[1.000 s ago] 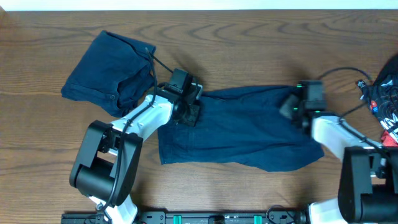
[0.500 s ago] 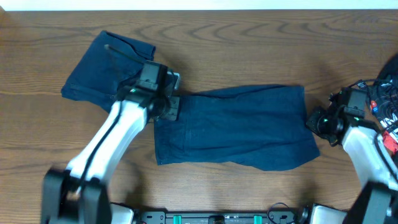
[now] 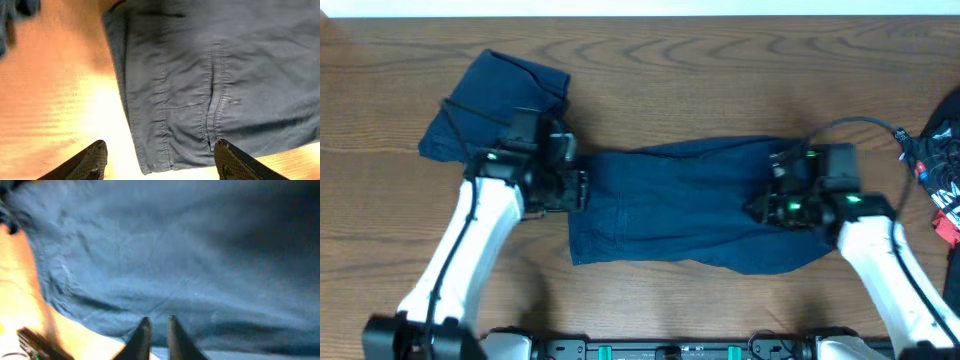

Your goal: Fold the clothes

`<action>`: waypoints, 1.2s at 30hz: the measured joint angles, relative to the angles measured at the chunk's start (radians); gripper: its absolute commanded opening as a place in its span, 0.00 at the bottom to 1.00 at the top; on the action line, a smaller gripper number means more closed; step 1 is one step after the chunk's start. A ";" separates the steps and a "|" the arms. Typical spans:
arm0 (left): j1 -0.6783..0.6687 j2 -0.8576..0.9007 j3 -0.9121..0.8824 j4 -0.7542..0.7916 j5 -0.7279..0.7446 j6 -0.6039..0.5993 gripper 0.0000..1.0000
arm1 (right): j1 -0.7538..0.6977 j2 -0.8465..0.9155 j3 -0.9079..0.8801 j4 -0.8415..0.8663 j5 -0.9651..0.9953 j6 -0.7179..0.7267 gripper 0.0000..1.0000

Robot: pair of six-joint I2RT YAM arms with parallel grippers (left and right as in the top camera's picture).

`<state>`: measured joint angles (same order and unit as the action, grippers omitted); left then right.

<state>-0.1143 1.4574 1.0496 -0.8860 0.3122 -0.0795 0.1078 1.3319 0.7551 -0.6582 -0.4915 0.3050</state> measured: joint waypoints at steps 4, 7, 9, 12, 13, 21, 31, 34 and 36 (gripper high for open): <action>0.106 0.088 -0.006 -0.001 0.093 -0.001 0.75 | 0.070 0.114 -0.006 0.011 0.100 0.076 0.01; 0.150 0.152 -0.008 -0.013 0.151 0.017 0.76 | 0.082 0.214 -0.007 0.037 0.169 0.138 0.01; 0.161 0.194 -0.008 -0.020 0.180 0.034 0.76 | 0.082 0.270 -0.008 0.057 0.194 0.168 0.01; 0.170 0.256 -0.009 -0.020 0.225 0.066 0.78 | 0.080 0.296 0.008 0.062 0.185 0.196 0.01; 0.172 0.271 -0.010 -0.016 0.242 0.079 0.79 | 0.080 0.301 0.012 0.060 0.180 0.204 0.01; 0.219 0.372 -0.033 0.076 0.311 0.114 0.79 | 0.080 0.314 0.021 0.066 0.166 0.222 0.01; 0.184 0.358 -0.113 0.256 0.472 0.114 0.80 | 0.080 0.314 0.021 0.066 0.164 0.229 0.01; 0.148 0.355 -0.127 0.300 0.496 0.114 0.79 | 0.080 0.314 0.021 0.066 0.164 0.229 0.01; 0.124 0.354 -0.129 0.315 0.489 0.112 0.61 | 0.080 0.314 0.021 0.066 0.164 0.229 0.01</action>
<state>0.0101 1.8118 0.9211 -0.5705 0.8009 0.0326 0.1875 1.6463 0.7761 -0.5919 -0.3279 0.5343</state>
